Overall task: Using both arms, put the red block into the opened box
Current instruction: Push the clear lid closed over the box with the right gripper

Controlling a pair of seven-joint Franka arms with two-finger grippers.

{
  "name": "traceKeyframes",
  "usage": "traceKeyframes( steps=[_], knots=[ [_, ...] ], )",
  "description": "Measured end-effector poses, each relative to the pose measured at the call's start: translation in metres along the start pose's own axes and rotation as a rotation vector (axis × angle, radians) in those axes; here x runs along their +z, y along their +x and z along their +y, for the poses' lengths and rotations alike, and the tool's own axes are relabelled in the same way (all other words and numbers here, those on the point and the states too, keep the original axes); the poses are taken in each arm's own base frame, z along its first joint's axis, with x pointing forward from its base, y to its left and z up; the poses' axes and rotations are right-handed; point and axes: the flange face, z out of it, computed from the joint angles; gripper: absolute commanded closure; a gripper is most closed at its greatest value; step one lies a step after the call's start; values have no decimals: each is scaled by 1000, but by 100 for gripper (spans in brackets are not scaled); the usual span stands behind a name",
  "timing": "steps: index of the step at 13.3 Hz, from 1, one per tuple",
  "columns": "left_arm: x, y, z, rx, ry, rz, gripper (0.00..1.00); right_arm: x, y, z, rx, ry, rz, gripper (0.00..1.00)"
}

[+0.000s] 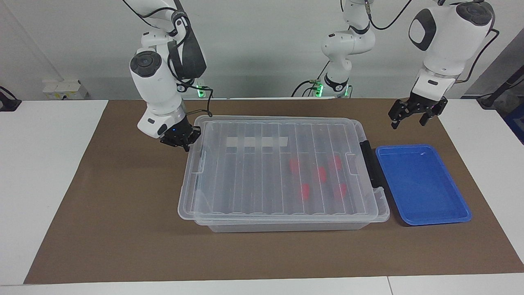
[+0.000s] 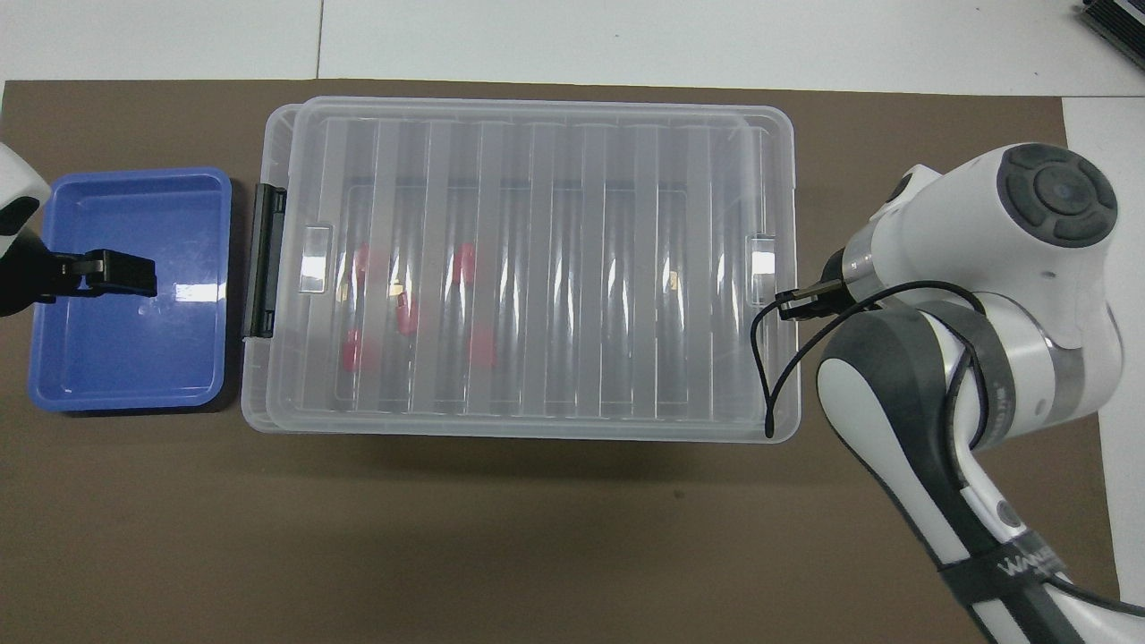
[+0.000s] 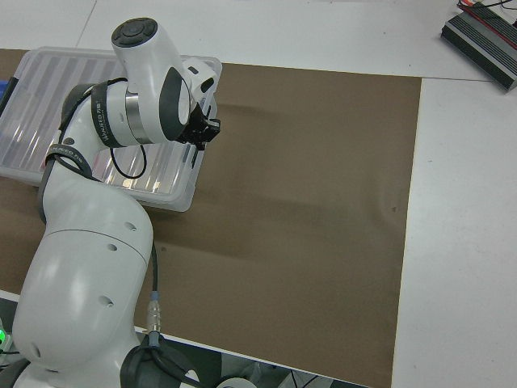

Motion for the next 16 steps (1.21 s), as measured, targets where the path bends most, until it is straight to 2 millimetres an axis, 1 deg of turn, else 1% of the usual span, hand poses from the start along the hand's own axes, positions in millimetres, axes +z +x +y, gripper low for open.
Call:
traceKeyframes(
  steps=[4,9,16],
  knots=[
    [0,0,0,0,0,1,0,0,0,-8,-11,2,-1,100],
    [-1,0,-3,-6,1,3,0,0,0,-10,-14,3,-1,100],
    [-2,0,-1,-3,0,4,0,0,0,-11,-14,5,-1,100]
  ],
)
